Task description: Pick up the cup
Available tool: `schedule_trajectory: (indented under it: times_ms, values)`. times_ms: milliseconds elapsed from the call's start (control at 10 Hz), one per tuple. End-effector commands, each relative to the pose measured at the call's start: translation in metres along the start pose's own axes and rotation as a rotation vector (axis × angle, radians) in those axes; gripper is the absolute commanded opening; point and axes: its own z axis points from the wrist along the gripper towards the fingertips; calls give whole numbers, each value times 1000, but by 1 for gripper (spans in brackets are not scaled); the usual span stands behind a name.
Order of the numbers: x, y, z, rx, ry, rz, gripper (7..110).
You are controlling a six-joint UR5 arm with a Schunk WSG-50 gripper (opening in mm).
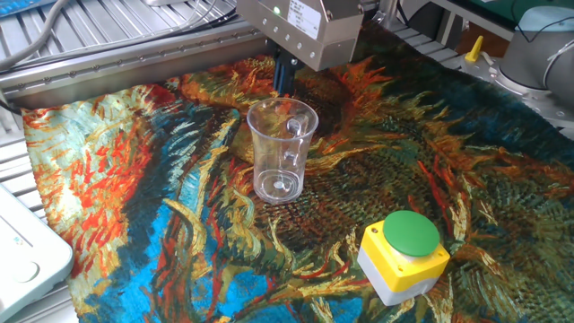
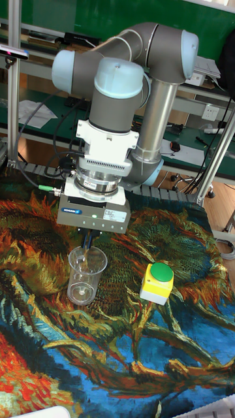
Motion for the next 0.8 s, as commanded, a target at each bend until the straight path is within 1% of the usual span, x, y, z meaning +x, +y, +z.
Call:
schedule_trajectory:
  times_ms: [0, 100, 200, 300, 400, 600, 700]
  values:
    - [1, 7, 1, -27, 7, 16, 7]
    - [7, 8, 1, -32, 32, 41, 7]
    - [14, 1, 1, -5, 59, 50, 7]
    - [16, -1, 1, 7, 69, 85, 7]
    - [12, -6, 1, 24, 52, 99, 7]
    - [11, -10, 1, 41, 46, 97, 7]
    - [10, -6, 1, 24, 42, 81, 7]
